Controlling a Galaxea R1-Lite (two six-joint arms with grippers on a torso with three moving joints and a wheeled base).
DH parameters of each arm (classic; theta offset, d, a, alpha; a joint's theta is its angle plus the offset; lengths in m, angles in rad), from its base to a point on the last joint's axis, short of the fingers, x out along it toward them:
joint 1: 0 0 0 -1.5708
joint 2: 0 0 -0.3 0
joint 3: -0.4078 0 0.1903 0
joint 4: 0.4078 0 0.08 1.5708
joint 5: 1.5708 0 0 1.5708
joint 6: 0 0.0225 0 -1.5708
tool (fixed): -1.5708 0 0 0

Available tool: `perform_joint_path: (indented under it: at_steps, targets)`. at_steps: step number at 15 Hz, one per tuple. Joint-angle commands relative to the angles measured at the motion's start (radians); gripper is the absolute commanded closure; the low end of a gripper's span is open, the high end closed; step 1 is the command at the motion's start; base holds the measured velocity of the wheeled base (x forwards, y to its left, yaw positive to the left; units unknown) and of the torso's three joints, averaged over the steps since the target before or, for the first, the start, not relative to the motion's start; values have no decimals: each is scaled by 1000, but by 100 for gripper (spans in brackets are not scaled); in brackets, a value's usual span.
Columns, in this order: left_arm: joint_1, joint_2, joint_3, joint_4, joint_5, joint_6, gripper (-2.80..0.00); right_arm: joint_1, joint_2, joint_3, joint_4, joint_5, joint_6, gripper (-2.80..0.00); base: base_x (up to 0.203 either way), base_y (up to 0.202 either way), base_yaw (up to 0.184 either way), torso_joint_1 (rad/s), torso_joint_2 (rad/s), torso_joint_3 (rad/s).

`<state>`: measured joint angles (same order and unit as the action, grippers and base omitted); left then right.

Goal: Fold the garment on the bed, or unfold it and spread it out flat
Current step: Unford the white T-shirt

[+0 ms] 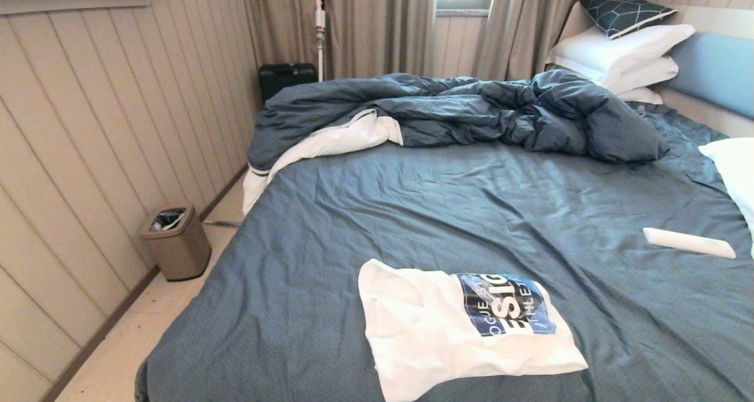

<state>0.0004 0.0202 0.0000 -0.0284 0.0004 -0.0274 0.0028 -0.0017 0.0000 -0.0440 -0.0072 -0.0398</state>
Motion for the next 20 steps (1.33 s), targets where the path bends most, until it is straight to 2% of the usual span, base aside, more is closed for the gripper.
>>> perform_joint_path:
  at_steps: [1, 10, 12, 14, 17, 20]
  targets:
    - [0, -16, 0, 1, 1, -3, 0, 0, 2, 0, 0, 0, 0, 0, 0, 0, 0, 0, 0, 0]
    - [0, -14, -3, 8, 4, -2, 0, 0, 2, 0, 4, 5, -10, 0, 0, 0, 0, 0, 0, 0]
    - [0, 24, -32, 21, -2, 5, 0, 0, 17, -15, 103, 5, -12, 0, 0, 0, 0, 0, 0, 0]
    - [-1, 149, -167, 55, -14, -24, 0, -1, 103, -153, 199, 13, -6, 0, 0, 0, 0, 0, 0, 0]
    - [-1, 429, -395, 80, -61, -58, 0, 20, 369, -419, 252, 23, 52, 0, 0, 0, 0, 0, 0, 0]
    - [-2, 686, -507, 114, -98, -76, 0, 34, 725, -686, 281, 26, 83, 0, 0, 0, 0, 0, 0, 0]
